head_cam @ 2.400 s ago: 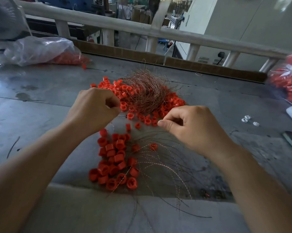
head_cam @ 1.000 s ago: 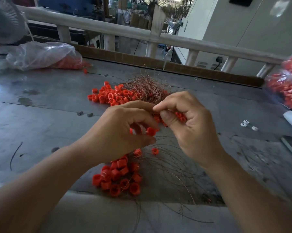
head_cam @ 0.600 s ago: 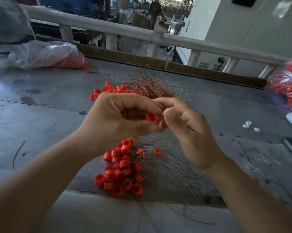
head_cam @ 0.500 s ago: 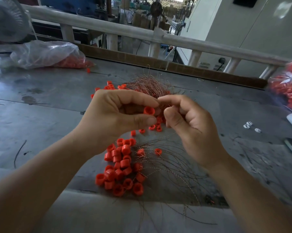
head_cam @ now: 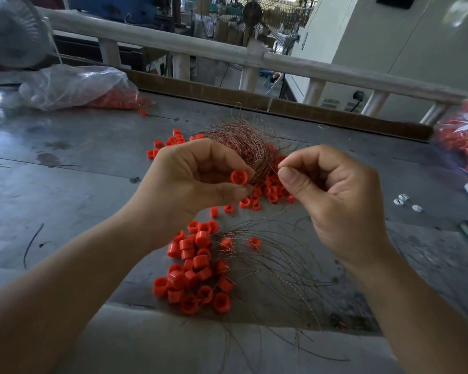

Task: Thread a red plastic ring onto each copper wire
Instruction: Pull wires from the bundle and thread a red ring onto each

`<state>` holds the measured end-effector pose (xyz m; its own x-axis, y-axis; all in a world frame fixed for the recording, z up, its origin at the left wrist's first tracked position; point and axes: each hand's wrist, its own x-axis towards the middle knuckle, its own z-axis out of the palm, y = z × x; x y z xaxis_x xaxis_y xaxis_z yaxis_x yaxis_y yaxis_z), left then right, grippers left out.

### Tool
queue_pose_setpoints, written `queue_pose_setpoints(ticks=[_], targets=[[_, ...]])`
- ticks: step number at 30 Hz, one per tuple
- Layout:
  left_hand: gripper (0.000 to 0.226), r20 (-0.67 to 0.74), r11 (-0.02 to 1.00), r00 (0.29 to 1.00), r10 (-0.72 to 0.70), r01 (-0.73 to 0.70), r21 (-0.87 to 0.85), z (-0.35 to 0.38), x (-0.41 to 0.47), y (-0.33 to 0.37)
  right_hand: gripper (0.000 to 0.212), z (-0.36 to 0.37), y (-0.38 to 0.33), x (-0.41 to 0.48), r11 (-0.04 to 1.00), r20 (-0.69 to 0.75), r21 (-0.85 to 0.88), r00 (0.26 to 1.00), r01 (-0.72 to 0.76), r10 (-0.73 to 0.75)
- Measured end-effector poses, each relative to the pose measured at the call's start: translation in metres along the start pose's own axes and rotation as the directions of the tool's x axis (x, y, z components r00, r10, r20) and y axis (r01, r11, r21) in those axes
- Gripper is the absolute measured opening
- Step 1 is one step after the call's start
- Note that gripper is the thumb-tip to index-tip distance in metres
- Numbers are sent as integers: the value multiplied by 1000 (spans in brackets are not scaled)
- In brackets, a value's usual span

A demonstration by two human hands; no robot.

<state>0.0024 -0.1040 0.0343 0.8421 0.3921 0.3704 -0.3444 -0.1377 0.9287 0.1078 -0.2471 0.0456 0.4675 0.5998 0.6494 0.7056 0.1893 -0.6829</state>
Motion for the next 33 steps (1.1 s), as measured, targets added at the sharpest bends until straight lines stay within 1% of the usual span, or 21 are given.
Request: queue_pose_setpoints(ticks=[3, 7, 11, 14, 17, 21, 23, 27, 33], targets=[[25, 19, 997, 1000, -14, 15, -82, 0, -1, 0, 15, 2, -4, -2, 1000, 39, -20, 999, 8, -7], [30, 22, 997, 999, -27, 28, -77, 1, 1, -1, 16, 4, -8, -4, 998, 60, -52, 998, 33, -29], [26, 49, 986, 998, -50, 57, -154, -1, 0, 0, 16, 3, -7, -3, 1000, 74, -18, 997, -10, 11], [27, 67, 986, 996, -66, 76, -150, -4, 0, 0, 15, 4, -6, -3, 999, 94, -34, 995, -40, 43], [23, 78, 981, 995, -63, 76, -177, -3, 0, 0, 12, 4, -7, -4, 999, 89, -22, 995, -37, 39], [26, 116, 988, 992, -54, 71, -141, -1, 0, -1, 10, 1, -9, -3, 997, 71, 46, 996, -61, 57], [28, 129, 989, 991, -43, 61, -136, -1, 0, 0, 10, 0, -10, -3, 993, 98, 83, 992, -82, 74], [28, 153, 991, 988, -34, 53, -125, -1, 0, 0, 11, 3, -9, -4, 989, 186, 90, 977, -121, 103], [33, 143, 996, 989, -36, 47, -75, -2, -1, -1, 12, 1, -11, -4, 985, 176, 113, 979, -129, 108]])
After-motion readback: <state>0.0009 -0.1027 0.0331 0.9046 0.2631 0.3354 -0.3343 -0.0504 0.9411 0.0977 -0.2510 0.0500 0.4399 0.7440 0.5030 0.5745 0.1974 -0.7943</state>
